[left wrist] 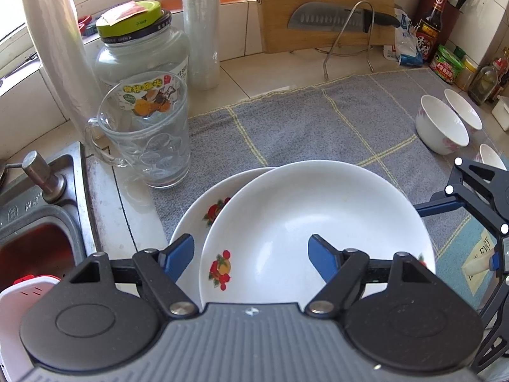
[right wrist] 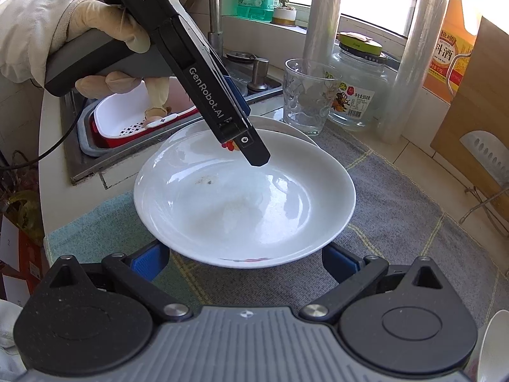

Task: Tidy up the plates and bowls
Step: 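Lower the plate onto the stack by the sink and open the left tool, then withdraw the left tool while the right tool moves to a white bowl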

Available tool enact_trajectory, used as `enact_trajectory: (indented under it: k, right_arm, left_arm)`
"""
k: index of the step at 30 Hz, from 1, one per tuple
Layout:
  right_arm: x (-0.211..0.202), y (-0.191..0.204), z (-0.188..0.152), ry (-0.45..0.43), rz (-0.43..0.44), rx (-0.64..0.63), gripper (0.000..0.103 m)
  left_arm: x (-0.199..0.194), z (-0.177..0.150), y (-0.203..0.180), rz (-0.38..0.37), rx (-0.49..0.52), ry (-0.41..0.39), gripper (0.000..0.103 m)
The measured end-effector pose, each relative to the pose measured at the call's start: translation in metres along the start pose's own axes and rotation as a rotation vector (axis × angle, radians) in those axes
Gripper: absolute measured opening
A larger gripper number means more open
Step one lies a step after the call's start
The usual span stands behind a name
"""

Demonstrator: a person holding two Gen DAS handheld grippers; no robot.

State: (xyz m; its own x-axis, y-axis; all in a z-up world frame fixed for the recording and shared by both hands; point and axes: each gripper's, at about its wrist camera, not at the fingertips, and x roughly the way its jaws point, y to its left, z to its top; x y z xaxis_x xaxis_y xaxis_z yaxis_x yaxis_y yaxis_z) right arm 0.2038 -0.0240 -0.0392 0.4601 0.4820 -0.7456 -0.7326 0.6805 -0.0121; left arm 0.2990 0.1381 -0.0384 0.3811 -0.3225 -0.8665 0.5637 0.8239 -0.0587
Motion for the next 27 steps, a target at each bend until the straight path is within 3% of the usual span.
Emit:
enact_trajectory:
  k: [8, 16, 22, 27]
  right_arm:
    - [0.004, -0.001, 0.002, 0.008, -0.013, 0.014, 0.103]
    - [-0.005, -0.016, -0.011, -0.001, -0.073, 0.109, 0.103]
    - [-0.021, -0.031, -0.026, -0.012, -0.182, 0.229, 0.103]
    - [-0.044, -0.037, -0.042, -0.010, -0.316, 0.308, 0.103]
  left_arm:
    - [-0.013, -0.012, -0.002, 0.019, -0.029, -0.060, 0.078]
    - [-0.036, -0.037, -0.027, 0.042, -0.077, -0.226, 0.088]
    - [-0.045, -0.036, -0.048, -0.002, -0.068, -0.314, 0.094]
    - [-0.044, -0.024, -0.071, -0.042, 0.014, -0.391, 0.098]
